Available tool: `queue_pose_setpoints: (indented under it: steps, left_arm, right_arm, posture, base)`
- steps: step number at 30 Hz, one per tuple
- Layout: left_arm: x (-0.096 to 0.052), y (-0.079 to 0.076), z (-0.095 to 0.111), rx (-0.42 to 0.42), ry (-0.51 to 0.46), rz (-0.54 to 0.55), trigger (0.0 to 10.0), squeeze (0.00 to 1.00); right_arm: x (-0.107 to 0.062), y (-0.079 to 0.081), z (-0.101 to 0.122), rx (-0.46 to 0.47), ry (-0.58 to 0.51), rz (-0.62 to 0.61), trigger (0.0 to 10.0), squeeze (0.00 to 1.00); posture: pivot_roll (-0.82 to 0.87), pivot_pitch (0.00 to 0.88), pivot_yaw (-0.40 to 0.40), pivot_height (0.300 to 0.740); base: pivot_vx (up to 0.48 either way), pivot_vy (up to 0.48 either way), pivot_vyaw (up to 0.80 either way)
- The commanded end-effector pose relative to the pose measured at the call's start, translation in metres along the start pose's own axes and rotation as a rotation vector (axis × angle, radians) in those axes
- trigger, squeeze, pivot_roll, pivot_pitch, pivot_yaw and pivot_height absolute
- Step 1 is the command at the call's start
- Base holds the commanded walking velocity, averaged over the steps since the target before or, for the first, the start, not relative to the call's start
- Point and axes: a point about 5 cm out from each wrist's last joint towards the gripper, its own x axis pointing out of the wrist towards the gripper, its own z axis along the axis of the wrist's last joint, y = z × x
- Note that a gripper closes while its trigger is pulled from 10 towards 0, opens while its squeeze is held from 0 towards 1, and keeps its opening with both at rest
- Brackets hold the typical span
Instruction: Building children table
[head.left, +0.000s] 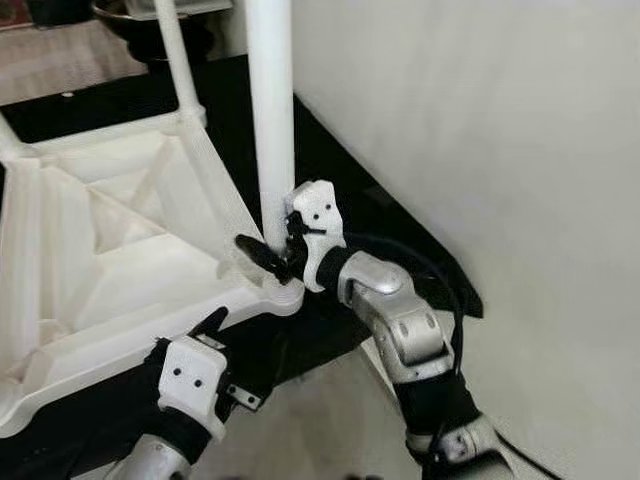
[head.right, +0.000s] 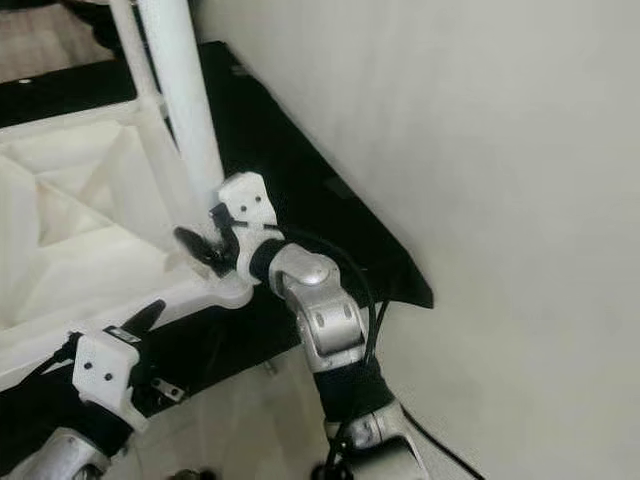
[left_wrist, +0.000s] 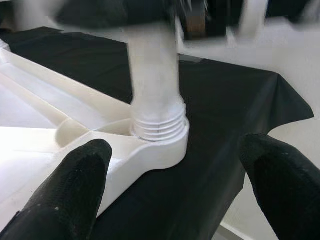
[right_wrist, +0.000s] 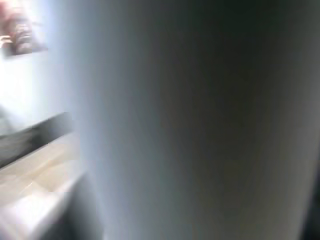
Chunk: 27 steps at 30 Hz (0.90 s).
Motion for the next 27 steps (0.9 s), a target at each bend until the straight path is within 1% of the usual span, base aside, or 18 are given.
queue_pose_setpoints:
  steps: [1, 2, 3, 5, 6, 7, 8, 9, 10, 12, 13, 19, 20, 21, 22, 25, 26, 27]
  left_arm:
    - [-0.002, 0.0, -0.004, -0.005, 0.021, 0.008, 10.0, 0.0]
    - [-0.002, 0.0, -0.004, -0.005, 0.021, 0.008, 10.0, 0.0]
    - [-0.002, 0.0, -0.004, -0.005, 0.021, 0.008, 10.0, 0.0]
    - [-0.002, 0.0, -0.004, -0.006, 0.021, 0.009, 10.0, 0.0]
    - [-0.002, 0.0, -0.004, -0.006, 0.021, 0.009, 10.0, 0.0]
    - [-0.002, 0.0, -0.004, -0.006, 0.021, 0.009, 10.0, 0.0]
    - [-0.002, 0.0, -0.004, -0.006, 0.021, 0.009, 10.0, 0.0]
    - [-0.002, 0.0, -0.004, -0.006, 0.021, 0.009, 10.0, 0.0]
    - [-0.002, 0.0, -0.004, -0.006, 0.021, 0.008, 10.0, 0.0]
    - [-0.002, 0.0, -0.004, -0.006, 0.021, 0.008, 10.0, 0.0]
    - [-0.003, -0.001, -0.003, -0.007, 0.022, 0.006, 10.0, 0.0]
    - [-0.003, -0.001, -0.003, -0.007, 0.022, 0.005, 10.0, 0.0]
    - [-0.006, -0.004, -0.001, -0.013, 0.022, -0.014, 10.0, 0.0]
    - [-0.006, -0.004, -0.001, -0.013, 0.022, -0.014, 10.0, 0.0]
    - [-0.01, -0.007, 0.001, -0.015, 0.027, -0.026, 10.0, 0.0]
    - [-0.015, -0.009, 0.003, 0.003, 0.032, -0.027, 10.0, 0.0]
    - [-0.019, -0.009, 0.006, 0.024, 0.035, -0.018, 10.0, 0.0]
    - [-0.019, -0.009, 0.006, 0.024, 0.035, -0.018, 10.0, 0.0]
  right_arm:
    - [0.005, 0.008, 0.012, -0.007, -0.058, 0.125, 10.0, 1.0]
    - [0.003, 0.006, 0.015, -0.011, -0.069, 0.205, 10.0, 1.0]
    - [0.003, 0.006, 0.015, -0.011, -0.069, 0.205, 10.0, 1.0]
    - [-0.001, 0.0, 0.015, -0.096, -0.055, 0.387, 10.0, 1.0]
    - [-0.002, -0.005, 0.014, -0.126, -0.032, 0.457, 10.0, 0.29]
    - [-0.002, -0.005, 0.014, -0.126, -0.032, 0.457, 10.0, 0.29]
    - [-0.002, -0.009, 0.014, -0.143, -0.015, 0.504, 10.0, 0.0]
    - [-0.002, -0.009, 0.014, -0.143, -0.015, 0.504, 10.0, 0.0]
    - [0.001, -0.014, 0.014, -0.146, -0.003, 0.521, 10.0, 0.0]
    - [0.001, -0.014, 0.014, -0.146, -0.003, 0.521, 10.0, 0.0]
    - [0.004, -0.019, 0.015, -0.156, 0.007, 0.533, 10.0, 0.0]
    - [0.005, -0.022, 0.015, -0.164, 0.013, 0.539, 10.0, 0.0]
    - [0.006, -0.03, 0.018, -0.168, 0.028, 0.543, 10.0, 0.0]
    - [0.006, -0.03, 0.018, -0.168, 0.028, 0.543, 10.0, 0.0]
    - [0.005, -0.037, 0.018, -0.169, 0.048, 0.541, 10.0, 0.0]
    - [0.002, -0.043, 0.016, -0.168, 0.078, 0.541, 10.0, 0.0]
    - [0.0, -0.048, 0.014, -0.167, 0.103, 0.54, 7.9, 0.0]
    - [0.0, -0.048, 0.014, -0.167, 0.103, 0.54, 7.9, 0.0]
  posture:
    - [0.09, 0.189, -0.055, 0.74]
    - [0.09, 0.19, -0.055, 0.74]
    - [0.09, 0.19, -0.055, 0.74]
    - [0.1, 0.192, -0.054, 0.74]
    - [0.1, 0.192, -0.054, 0.74]
    - [0.1, 0.192, -0.054, 0.74]
    - [0.11, 0.195, -0.051, 0.74]
    - [0.11, 0.195, -0.051, 0.74]
    - [0.12, 0.201, -0.047, 0.74]
    - [0.12, 0.201, -0.047, 0.74]
    - [0.14, 0.203, -0.047, 0.74]
    - [0.14, 0.203, -0.047, 0.74]
    - [0.15, 0.219, -0.056, 0.74]
    - [0.15, 0.219, -0.056, 0.74]
    - [0.16, 0.222, -0.056, 0.74]
    - [0.15, 0.226, -0.052, 0.74]
    - [0.15, 0.226, -0.053, 0.74]
    - [0.15, 0.226, -0.053, 0.74]
  base:
    - [0.0, 0.0, 0.0]
    - [0.0, 0.0, 0.0]
    - [0.0, 0.0, 0.0]
    - [0.0, 0.0, 0.0]
    - [0.0, 0.0, 0.0]
    - [0.0, 0.0, 0.0]
    - [0.0, 0.0, 0.0]
    - [0.0, 0.0, 0.0]
    - [0.0, 0.0, 0.0]
    - [0.0, 0.0, 0.0]
    - [0.0, 0.0, 0.0]
    - [0.0, 0.0, 0.0]
    - [0.0, 0.0, 0.0]
    - [0.0, 0.0, 0.0]
    - [0.0, 0.0, 0.0]
    - [0.0, 0.0, 0.0]
    - [0.0, 0.0, 0.0]
    - [0.0, 0.0, 0.0]
